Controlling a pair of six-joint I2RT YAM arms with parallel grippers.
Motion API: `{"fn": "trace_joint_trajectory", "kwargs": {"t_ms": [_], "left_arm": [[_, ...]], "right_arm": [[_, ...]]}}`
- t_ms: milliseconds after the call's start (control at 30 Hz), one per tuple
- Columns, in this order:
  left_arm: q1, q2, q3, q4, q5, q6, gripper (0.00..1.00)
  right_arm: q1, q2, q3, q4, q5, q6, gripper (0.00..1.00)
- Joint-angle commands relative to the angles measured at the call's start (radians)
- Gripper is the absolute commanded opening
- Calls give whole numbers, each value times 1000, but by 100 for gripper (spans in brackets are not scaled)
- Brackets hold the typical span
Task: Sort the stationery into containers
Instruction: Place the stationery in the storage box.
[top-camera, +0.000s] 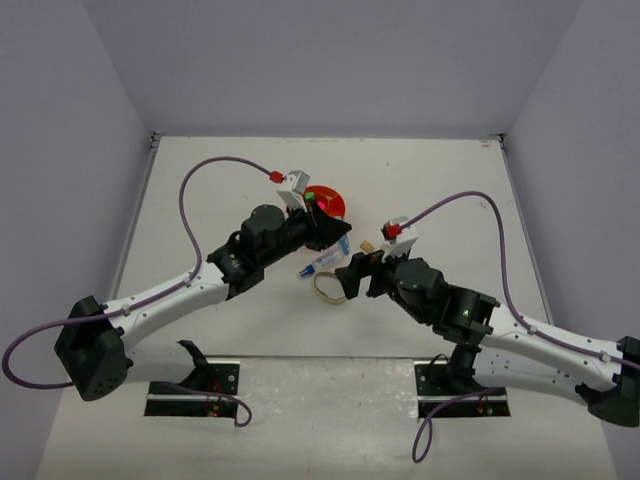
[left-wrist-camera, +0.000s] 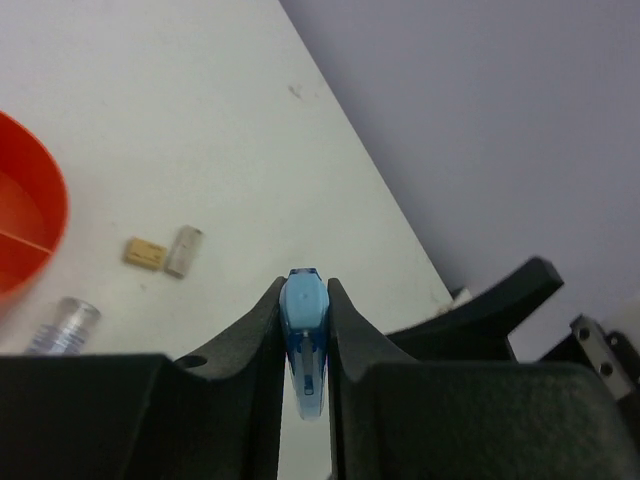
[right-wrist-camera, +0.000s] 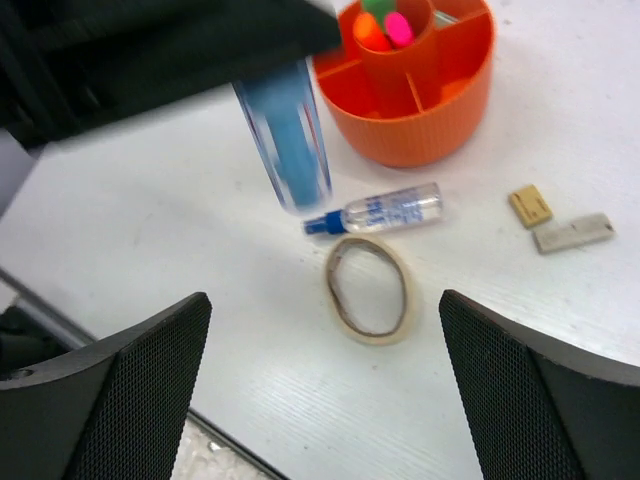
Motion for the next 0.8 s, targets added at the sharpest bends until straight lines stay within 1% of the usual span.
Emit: {"fn": "trace_joint_trajectory", "kwargs": {"t_ms": [0, 33, 67, 100, 133, 167, 233, 333, 367, 567, 767], "left_arm": [[23, 82, 188, -136, -314, 208, 0], [37, 133, 241, -155, -352, 230, 0], [47, 173, 263, -160, -383, 247, 0], [50, 208, 321, -171, -452, 257, 0], [53, 259, 353, -180, -487, 271, 0], [56, 277, 386, -182, -518, 283, 0], [64, 397, 484, -207, -601, 299, 0], [73, 509, 603, -208, -660, 316, 0], [73, 552, 618, -198, -673, 327, 0], [88, 672, 651, -139, -742, 355, 0], [102, 716, 648, -106, -751, 356, 0]], "right_arm": [[3, 20, 37, -174, 188, 125, 99], [3, 21, 43, -225, 213, 168, 99], [3, 19, 47, -252, 233, 195, 99], [2, 14, 45, -267, 239, 208, 99], [2, 2, 43, -276, 233, 217, 99], [2, -10, 39, -279, 228, 218, 99], [2, -37, 32, -296, 219, 224, 99], [2, -76, 31, -328, 223, 233, 99], [0, -101, 30, -343, 222, 235, 99], [0, -187, 7, -365, 207, 221, 99], [0, -225, -13, -365, 194, 210, 99]]}}
